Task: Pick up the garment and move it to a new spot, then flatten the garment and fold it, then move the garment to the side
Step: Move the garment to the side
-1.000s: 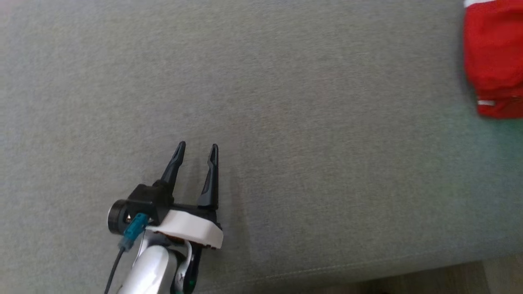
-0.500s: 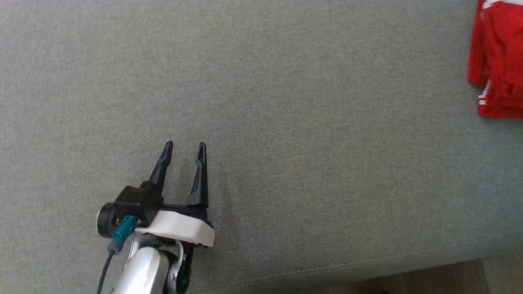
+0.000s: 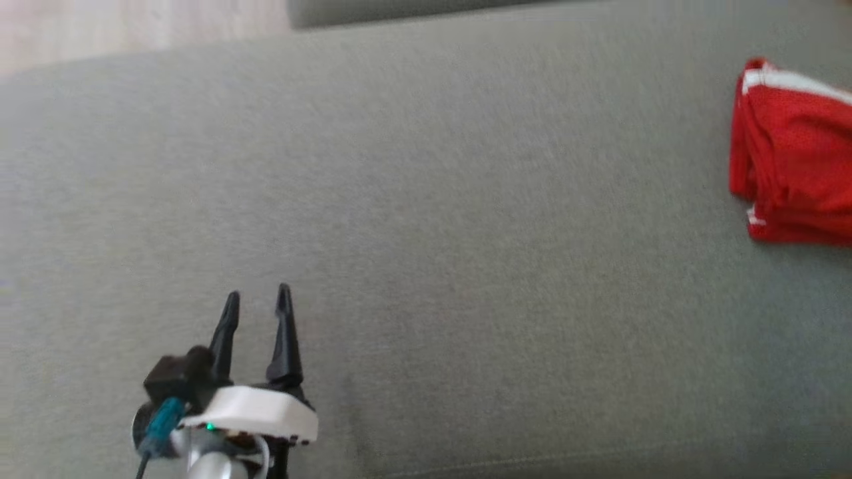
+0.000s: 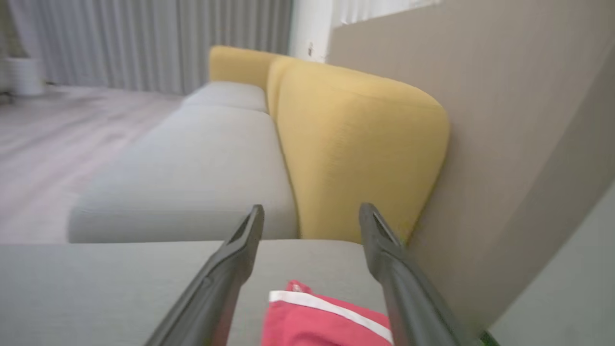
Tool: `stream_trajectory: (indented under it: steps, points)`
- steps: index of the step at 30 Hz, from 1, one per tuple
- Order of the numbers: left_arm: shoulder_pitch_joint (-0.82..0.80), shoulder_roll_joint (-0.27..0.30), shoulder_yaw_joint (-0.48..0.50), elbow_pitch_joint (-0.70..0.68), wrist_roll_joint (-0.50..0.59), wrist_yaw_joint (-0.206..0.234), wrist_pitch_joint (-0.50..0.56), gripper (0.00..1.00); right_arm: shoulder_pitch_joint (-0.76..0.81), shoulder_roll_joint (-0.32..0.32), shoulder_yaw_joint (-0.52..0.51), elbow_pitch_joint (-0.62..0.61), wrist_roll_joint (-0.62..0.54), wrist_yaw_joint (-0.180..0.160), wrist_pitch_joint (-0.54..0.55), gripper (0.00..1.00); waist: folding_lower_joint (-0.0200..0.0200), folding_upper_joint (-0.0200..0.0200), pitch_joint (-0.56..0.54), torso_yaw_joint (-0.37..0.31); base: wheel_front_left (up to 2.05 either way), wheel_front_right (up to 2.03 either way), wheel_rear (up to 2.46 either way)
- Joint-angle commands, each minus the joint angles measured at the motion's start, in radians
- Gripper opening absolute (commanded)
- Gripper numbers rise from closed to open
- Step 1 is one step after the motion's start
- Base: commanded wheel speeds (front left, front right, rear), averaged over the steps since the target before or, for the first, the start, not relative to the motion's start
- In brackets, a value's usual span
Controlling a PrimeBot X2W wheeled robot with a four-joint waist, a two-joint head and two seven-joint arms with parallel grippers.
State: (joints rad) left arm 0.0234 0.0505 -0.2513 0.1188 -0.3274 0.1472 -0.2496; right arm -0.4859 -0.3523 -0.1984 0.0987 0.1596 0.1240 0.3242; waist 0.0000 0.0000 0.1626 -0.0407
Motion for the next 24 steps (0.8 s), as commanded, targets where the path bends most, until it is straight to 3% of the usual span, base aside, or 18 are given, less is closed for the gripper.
stream_trajectory:
  steps: [1,10,16,19,24]
  points:
    - [-0.012,0.0,0.044,-0.031,0.0,0.002,-0.012,1.0,0.038,0.014,0.03,-0.076,0.007,0.007,-0.018,1.0,0.0,0.0,-0.068,0.064,0.0,0.0,0.0]
    - [0.036,0.002,0.111,-0.001,0.051,0.029,-0.012,1.0,0.358,0.194,0.148,-0.181,-0.057,0.007,-0.169,1.0,0.0,0.0,-0.138,0.149,0.0,0.0,0.0]
    - [0.061,0.001,0.122,0.016,0.072,-0.015,-0.012,1.0,0.529,0.284,0.167,-0.121,-0.114,0.007,-0.347,1.0,0.0,0.0,-0.17,0.182,0.0,0.0,0.0]
    - [0.076,0.001,0.114,0.021,0.078,-0.055,-0.012,1.0,0.591,0.298,0.152,-0.083,-0.154,0.007,-0.445,1.0,0.0,0.0,-0.18,0.181,0.0,0.0,0.0]
    - [0.091,0.0,0.113,0.013,0.078,-0.108,-0.012,1.0,0.627,0.302,0.145,0.007,-0.122,0.007,-0.531,1.0,0.0,0.0,-0.181,0.154,0.0,0.0,0.0]
